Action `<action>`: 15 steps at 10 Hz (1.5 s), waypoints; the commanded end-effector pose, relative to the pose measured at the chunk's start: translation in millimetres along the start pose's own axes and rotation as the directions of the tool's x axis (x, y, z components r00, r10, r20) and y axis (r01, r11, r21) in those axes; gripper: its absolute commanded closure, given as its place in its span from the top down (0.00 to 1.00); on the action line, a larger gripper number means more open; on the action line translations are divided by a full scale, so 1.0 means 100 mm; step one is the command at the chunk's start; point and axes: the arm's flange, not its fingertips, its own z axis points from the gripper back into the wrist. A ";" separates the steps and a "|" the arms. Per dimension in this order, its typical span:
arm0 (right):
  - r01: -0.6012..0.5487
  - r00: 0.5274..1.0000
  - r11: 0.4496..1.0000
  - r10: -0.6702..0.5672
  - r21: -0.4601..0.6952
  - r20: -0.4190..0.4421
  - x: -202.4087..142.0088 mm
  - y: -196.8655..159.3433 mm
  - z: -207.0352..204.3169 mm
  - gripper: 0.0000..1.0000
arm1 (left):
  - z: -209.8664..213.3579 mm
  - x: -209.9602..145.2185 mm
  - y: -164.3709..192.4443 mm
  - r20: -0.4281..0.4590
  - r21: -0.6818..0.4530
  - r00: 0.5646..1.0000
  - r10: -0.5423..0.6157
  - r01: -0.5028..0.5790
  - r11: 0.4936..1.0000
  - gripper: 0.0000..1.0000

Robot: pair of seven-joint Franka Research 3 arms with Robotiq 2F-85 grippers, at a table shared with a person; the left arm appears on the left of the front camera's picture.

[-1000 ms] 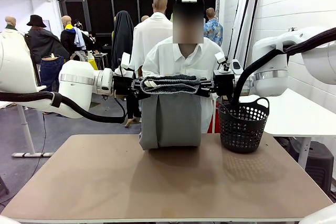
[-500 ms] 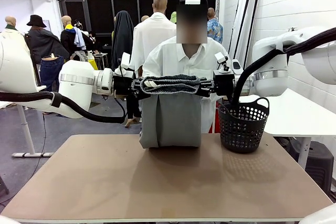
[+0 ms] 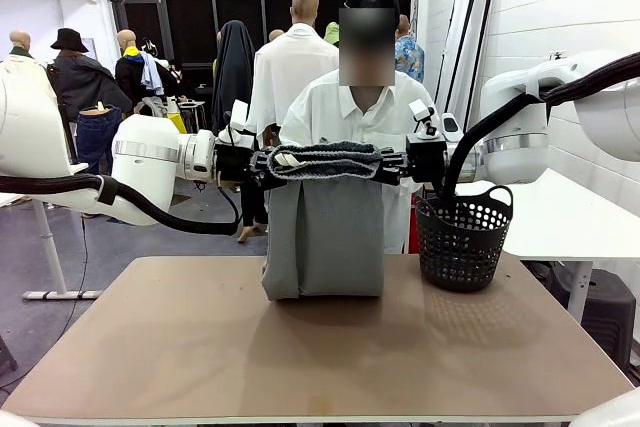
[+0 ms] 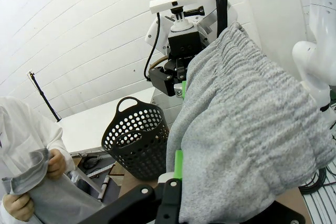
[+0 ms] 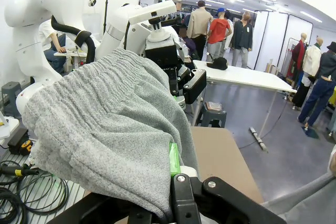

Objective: Fold the training pants.
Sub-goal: Release the ends of the Training pants and then grab the overlapped ends.

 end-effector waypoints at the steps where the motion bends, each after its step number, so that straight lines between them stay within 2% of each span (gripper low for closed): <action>1: -0.002 1.000 1.000 0.002 0.000 0.004 0.02 0.03 -0.01 0.00 | 0.01 0.03 -0.03 0.018 0.018 1.000 -0.008 0.007 1.000 0.00; 15: -0.002 1.000 1.000 0.002 0.000 0.004 0.02 0.03 -0.01 0.00 | 0.01 0.03 -0.03 0.018 0.018 1.000 -0.008 0.007 1.000 0.00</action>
